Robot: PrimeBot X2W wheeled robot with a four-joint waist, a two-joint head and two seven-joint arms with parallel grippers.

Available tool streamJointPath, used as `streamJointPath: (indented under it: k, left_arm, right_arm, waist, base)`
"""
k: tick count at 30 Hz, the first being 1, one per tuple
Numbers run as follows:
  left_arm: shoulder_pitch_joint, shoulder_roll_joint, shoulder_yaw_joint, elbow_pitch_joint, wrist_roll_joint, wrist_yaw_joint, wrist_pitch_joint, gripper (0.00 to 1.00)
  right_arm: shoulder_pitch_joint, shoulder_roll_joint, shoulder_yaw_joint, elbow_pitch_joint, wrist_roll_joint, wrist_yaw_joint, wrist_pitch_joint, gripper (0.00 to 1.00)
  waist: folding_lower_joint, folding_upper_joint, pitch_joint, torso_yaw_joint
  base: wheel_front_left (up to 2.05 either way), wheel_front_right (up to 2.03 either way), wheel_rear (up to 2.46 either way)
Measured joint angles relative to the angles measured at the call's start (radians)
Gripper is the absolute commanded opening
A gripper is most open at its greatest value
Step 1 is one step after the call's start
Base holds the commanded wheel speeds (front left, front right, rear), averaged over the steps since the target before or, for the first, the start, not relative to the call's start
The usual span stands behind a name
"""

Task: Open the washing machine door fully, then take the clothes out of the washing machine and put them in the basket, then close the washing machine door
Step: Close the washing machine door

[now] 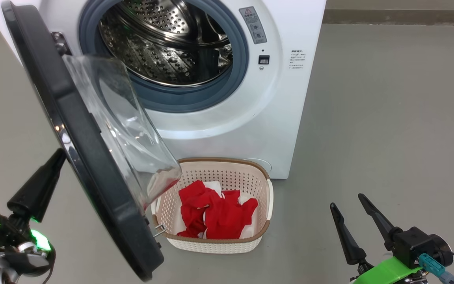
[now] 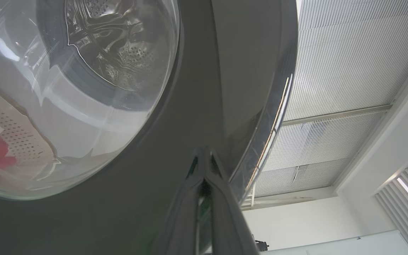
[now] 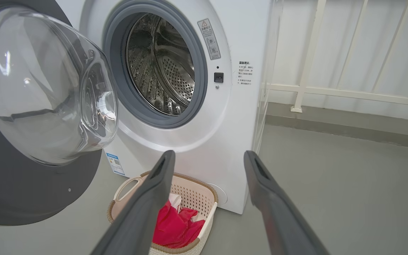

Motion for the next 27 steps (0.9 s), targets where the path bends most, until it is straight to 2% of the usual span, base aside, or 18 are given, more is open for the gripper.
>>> streamJointPath:
  k: [1, 2, 3, 7, 8, 9, 13, 16, 20, 21, 23, 27]
  left_arm:
    - [0.0, 0.0, 0.0, 0.0, -0.001, -0.001, -0.005, 0.01]
    - [0.0, 0.0, 0.001, -0.001, 0.002, -0.004, -0.017, 0.33]
    - [0.0, -0.001, 0.001, -0.002, 0.007, -0.013, -0.028, 0.98]
    - [0.007, -0.001, 0.001, -0.007, 0.02, -0.038, -0.065, 1.0]
    - [0.027, -0.001, -0.004, -0.018, 0.033, -0.068, -0.095, 1.0]
    - [0.027, -0.001, -0.004, -0.018, 0.033, -0.068, -0.095, 1.0]
    - [0.084, -0.001, -0.019, -0.037, 0.11, -0.157, -0.183, 1.0]
    - [0.148, -0.001, -0.04, -0.037, 0.212, -0.219, -0.257, 1.0]
    - [0.181, 0.0, -0.047, -0.027, 0.292, -0.35, -0.407, 1.0]
    - [0.19, 0.003, -0.055, -0.017, 0.348, -0.38, -0.44, 1.0]
    - [0.22, 0.021, -0.082, 0.009, 0.469, -0.414, -0.515, 1.0]
    - [0.264, 0.069, -0.151, 0.056, 0.705, -0.441, -0.686, 1.0]
  right_arm:
    - [0.0, 0.0, 0.0, 0.0, 0.0, 0.0, 0.0, 1.0]
    - [0.0, 0.0, -0.001, 0.0, 0.0, 0.0, 0.0, 1.0]
    - [0.0, 0.0, -0.001, 0.0, 0.0, 0.0, 0.0, 1.0]
    - [0.0, 0.0, -0.001, 0.0, 0.0, 0.0, 0.0, 1.0]
    - [0.0, 0.001, 0.0, 0.001, 0.0, 0.0, 0.0, 1.0]
    - [0.0, 0.001, 0.0, 0.001, 0.0, 0.0, 0.0, 1.0]
    - [0.0, 0.004, 0.001, 0.002, 0.0, 0.0, 0.0, 1.0]
    - [0.001, 0.004, 0.001, 0.003, 0.0, 0.0, 0.0, 1.0]
    - [0.002, 0.005, 0.001, 0.005, 0.0, 0.0, 0.0, 1.0]
    - [0.003, 0.005, 0.002, 0.006, 0.001, 0.0, 0.0, 1.0]
    - [0.004, 0.005, 0.004, 0.009, 0.001, 0.0, 0.0, 1.0]
    - [0.003, 0.005, 0.008, 0.01, 0.01, 0.0, 0.0, 1.0]
  waist:
    - [0.0, 0.0, 0.0, 0.002]
    - [0.0, 0.0, 0.001, 0.004]
    - [0.0, 0.0, 0.001, 0.007]
    - [0.0, 0.0, 0.0, 0.018]
    - [0.0, 0.0, 0.0, 0.023]
    - [0.0, 0.0, 0.0, 0.023]
    - [0.0, 0.0, -0.006, 0.03]
    - [0.0, 0.0, -0.013, 0.034]
    - [0.0, 0.0, -0.021, 0.04]
    - [0.0, 0.0, -0.023, 0.042]
    - [0.0, 0.0, -0.027, 0.043]
    - [0.0, 0.0, -0.033, 0.042]
  base:
    - [0.0, 0.0, 0.0]
    - [0.0, 0.0, 0.0]
    - [0.0, 0.0, 0.0]
    - [0.0, 0.0, 0.0]
    - [0.0, 0.0, 0.0]
    - [0.0, 0.0, 0.0]
    - [0.0, 0.0, 0.0]
    - [0.0, 0.0, 0.0]
    - [0.0, 0.0, 0.0]
    - [0.0, 0.0, 0.0]
    - [0.0, 0.0, 0.0]
    - [0.0, 0.0, 0.0]
